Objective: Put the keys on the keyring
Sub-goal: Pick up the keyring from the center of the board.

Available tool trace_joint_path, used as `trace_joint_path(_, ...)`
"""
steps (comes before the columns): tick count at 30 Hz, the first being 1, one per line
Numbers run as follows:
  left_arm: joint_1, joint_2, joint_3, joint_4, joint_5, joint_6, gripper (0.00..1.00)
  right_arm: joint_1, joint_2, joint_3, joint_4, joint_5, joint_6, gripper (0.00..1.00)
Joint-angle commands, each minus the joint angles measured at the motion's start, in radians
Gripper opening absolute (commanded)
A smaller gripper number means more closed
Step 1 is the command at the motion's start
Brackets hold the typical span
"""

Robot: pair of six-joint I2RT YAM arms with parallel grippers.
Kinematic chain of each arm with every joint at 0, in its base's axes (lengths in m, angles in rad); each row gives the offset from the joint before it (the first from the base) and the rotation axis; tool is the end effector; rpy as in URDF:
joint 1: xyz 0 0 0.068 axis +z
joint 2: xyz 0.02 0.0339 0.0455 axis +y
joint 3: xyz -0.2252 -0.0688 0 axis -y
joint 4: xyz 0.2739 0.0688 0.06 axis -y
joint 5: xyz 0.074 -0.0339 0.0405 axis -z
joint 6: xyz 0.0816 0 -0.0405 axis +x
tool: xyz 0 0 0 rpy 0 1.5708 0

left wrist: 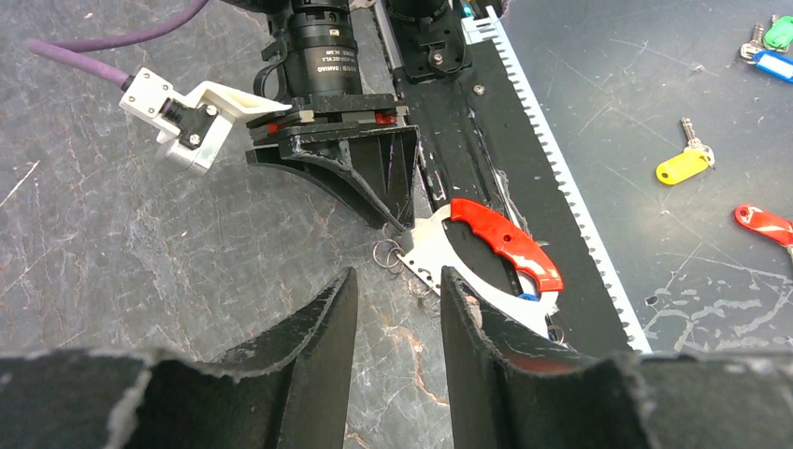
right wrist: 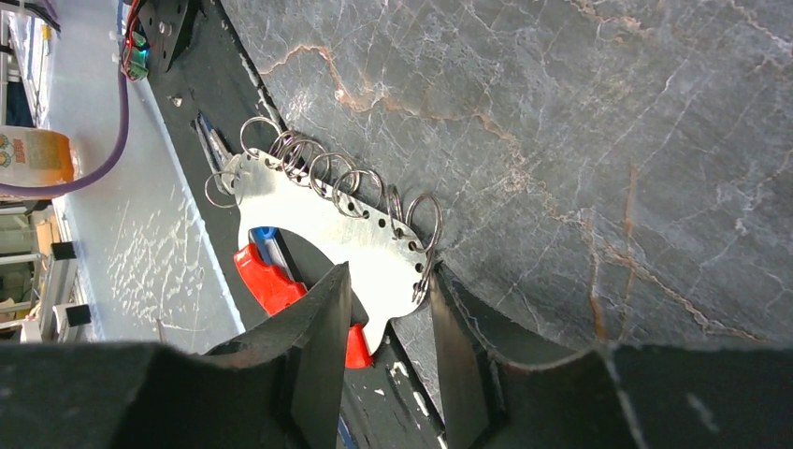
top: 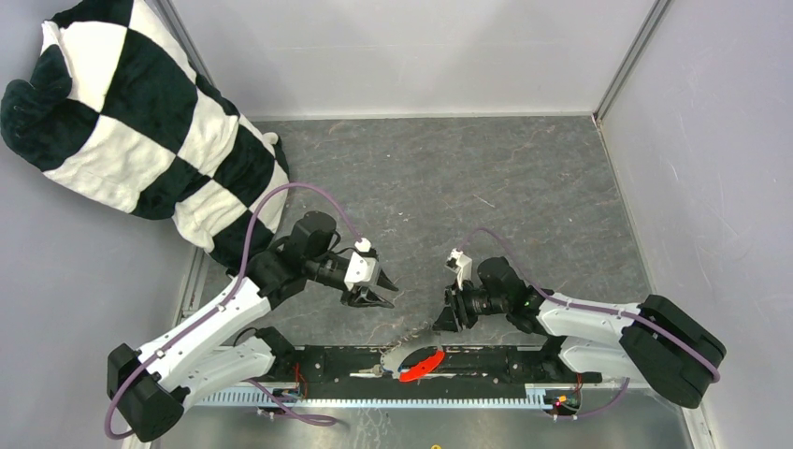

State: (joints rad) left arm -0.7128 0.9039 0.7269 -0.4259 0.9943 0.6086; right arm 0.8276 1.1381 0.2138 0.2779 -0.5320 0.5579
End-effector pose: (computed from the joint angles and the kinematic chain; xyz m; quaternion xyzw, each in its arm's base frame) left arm 0.1508 -0.2208 0.2341 0.6526 0.4781 -0.4429 0.3864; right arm 0.1412 0.2148 0.0485 -0.2323 0.8400 0.4558 0.1808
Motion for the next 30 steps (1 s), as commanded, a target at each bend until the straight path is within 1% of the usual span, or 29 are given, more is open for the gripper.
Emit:
trace_joint_path(1, 0.005, -0.023, 0.016, -0.010, -0.005, 0.043, 0.45, 0.003, -0.005, 0.002, 0.018, -0.010, 0.006, 0.42)
trace_joint_path(4, 0.006, -0.026, 0.019, -0.010, 0.003, 0.037, 0.44, 0.003, -0.009, 0.018, -0.035, 0.007, -0.020, 0.40)
trace_joint_path(8, 0.006, -0.030, 0.021, -0.011, 0.007, 0.030, 0.43, 0.004, 0.021, 0.036, -0.063, 0.017, -0.048, 0.34)
trace_joint_path(10, 0.006, -0.033, 0.021, -0.012, 0.007, 0.029, 0.42, 0.004, 0.038, 0.041, -0.067, 0.022, -0.059, 0.29)
trace_joint_path(11, 0.006, -0.035, 0.020, -0.015, 0.006, 0.030, 0.42, 0.006, 0.041, 0.043, -0.065, 0.024, -0.062, 0.25)
trace_joint_path(13, 0.006, -0.039, 0.018, -0.018, 0.001, 0.034, 0.42, 0.005, 0.040, 0.044, -0.059, 0.033, -0.069, 0.10)
trace_joint_path(14, 0.006, -0.039, 0.015, -0.018, -0.003, 0.033, 0.43, 0.005, 0.036, 0.048, -0.056, 0.044, -0.075, 0.01)
trace_joint_path(15, 0.006, -0.038, 0.014, -0.018, -0.004, 0.033, 0.48, 0.005, 0.026, 0.053, -0.046, 0.048, -0.084, 0.00)
trace_joint_path(16, 0.006, -0.037, 0.011, -0.018, -0.005, 0.034, 0.57, 0.005, 0.011, 0.059, -0.035, 0.052, -0.095, 0.00)
trace_joint_path(17, 0.006, -0.033, 0.007, -0.017, -0.005, 0.035, 0.62, 0.008, -0.014, 0.070, -0.018, 0.052, -0.117, 0.00)
trace_joint_path(19, 0.006, -0.020, 0.005, -0.019, -0.007, 0.029, 0.63, 0.010, -0.077, 0.102, -0.018, 0.058, -0.183, 0.00)
trace_joint_path(21, 0.006, -0.006, 0.001, -0.002, -0.006, -0.001, 0.64, 0.012, -0.123, 0.179, -0.073, 0.057, -0.279, 0.00)
trace_joint_path(23, 0.006, 0.007, -0.005, 0.033, -0.002, -0.038, 0.65, 0.014, -0.155, 0.246, -0.125, 0.048, -0.361, 0.00)
trace_joint_path(26, 0.006, 0.016, 0.003, 0.102, 0.012, -0.089, 0.66, 0.024, -0.204, 0.303, -0.138, 0.007, -0.441, 0.00)
trace_joint_path(28, 0.006, 0.024, 0.017, 0.153, 0.011, -0.124, 0.66, 0.032, -0.246, 0.326, -0.142, 0.000, -0.496, 0.00)
trace_joint_path(30, 0.006, 0.032, 0.041, 0.151, 0.009, -0.116, 0.63, 0.038, -0.276, 0.332, -0.134, 0.001, -0.529, 0.00)
